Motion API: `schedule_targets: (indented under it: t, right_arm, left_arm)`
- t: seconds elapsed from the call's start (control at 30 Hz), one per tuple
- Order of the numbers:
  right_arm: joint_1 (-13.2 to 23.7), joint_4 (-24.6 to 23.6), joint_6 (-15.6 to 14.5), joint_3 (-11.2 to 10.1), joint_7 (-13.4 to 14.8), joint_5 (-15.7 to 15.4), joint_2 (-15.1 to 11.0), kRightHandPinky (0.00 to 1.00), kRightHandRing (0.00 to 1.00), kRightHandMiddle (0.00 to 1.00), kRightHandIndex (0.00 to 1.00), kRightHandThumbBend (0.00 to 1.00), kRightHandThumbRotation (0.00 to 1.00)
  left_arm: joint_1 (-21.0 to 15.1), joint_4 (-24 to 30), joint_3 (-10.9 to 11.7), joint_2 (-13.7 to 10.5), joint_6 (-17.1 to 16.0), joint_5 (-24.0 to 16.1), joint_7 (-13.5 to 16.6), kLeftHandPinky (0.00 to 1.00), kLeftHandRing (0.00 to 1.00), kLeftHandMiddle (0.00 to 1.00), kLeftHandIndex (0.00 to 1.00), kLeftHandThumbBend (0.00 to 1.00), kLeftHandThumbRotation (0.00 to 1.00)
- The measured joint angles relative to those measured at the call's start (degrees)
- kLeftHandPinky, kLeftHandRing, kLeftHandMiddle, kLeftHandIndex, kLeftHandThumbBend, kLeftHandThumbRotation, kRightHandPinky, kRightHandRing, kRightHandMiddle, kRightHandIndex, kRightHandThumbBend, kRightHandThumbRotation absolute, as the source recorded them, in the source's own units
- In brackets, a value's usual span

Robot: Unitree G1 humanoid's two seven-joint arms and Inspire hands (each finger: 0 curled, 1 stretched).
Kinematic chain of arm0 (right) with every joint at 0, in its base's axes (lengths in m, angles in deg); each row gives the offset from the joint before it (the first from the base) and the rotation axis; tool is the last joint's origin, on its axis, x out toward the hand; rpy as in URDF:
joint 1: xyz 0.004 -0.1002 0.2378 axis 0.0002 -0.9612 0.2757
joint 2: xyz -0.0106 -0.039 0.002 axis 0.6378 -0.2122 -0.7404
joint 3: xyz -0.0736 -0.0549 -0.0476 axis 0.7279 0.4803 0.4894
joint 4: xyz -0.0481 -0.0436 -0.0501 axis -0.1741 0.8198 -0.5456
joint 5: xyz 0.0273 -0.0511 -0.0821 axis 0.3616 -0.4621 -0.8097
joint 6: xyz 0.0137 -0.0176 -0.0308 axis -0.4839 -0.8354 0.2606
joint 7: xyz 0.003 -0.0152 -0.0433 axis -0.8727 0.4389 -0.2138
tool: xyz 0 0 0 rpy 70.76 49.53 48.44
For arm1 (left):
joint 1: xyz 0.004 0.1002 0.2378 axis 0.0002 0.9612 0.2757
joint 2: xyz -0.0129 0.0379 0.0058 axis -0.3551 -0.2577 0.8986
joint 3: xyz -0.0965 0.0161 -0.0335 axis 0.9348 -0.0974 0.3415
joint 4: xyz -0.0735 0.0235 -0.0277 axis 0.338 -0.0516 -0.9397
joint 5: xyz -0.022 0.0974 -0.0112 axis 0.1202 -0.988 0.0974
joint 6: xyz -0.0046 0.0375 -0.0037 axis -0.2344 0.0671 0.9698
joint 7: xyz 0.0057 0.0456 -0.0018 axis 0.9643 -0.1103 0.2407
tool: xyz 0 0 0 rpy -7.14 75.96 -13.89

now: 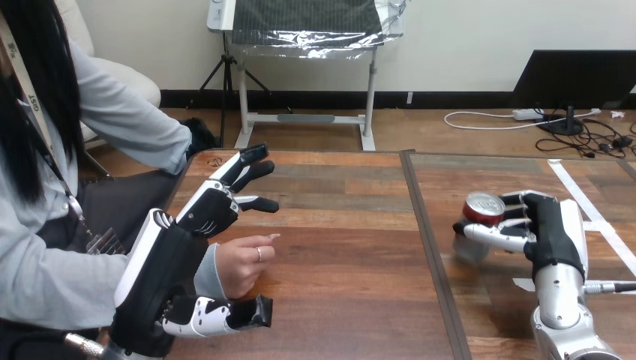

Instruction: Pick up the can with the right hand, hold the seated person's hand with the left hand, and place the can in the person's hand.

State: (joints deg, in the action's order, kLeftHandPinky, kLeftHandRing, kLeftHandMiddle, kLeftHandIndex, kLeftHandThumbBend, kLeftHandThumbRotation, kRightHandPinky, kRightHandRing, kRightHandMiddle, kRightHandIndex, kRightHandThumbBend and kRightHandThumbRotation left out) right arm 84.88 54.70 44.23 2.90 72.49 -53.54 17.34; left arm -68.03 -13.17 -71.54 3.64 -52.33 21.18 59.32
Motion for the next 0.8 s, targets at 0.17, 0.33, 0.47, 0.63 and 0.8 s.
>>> schedule_targets:
  t: [0.17,0.33,0.47,0.63,0.8]
  right_arm:
    - [0.0,-0.8,0.92,0.48,0.01,-0.17,0.0,0.36,0.41,0.51,0.53,0.82,0.0]
    - [0.01,-1.47,1.87,0.82,0.0,-0.16,0.0,0.36,0.41,0.5,0.53,0.81,0.0]
    - [0.0,-2.09,2.15,1.03,0.0,-0.18,0.01,0.36,0.41,0.5,0.53,0.81,0.0]
    - [0.0,-2.81,2.45,1.27,-0.04,-0.21,0.01,0.36,0.42,0.51,0.53,0.8,0.0]
    - [0.01,-3.43,2.76,1.4,-0.09,-0.23,0.01,0.37,0.42,0.51,0.53,0.8,0.0]
  left_arm:
    - [-0.14,-0.59,0.45,0.03,-0.28,-1.18,1.01,0.68,0.87,0.92,0.89,1.0,0.66]
    - [-0.19,-1.02,0.6,0.06,-0.27,-2.22,2.11,0.68,0.87,0.92,0.89,1.0,0.66]
    - [-0.28,-1.57,0.86,0.09,-0.27,-3.79,3.45,0.68,0.87,0.92,0.88,1.0,0.65]
    - [-0.43,-2.21,1.77,0.08,-0.28,-7.25,5.62,0.69,0.87,0.91,0.88,1.0,0.62]
    - [-0.8,-2.75,3.73,0.04,-0.28,-13.57,9.26,0.7,0.86,0.9,0.87,1.0,0.6]
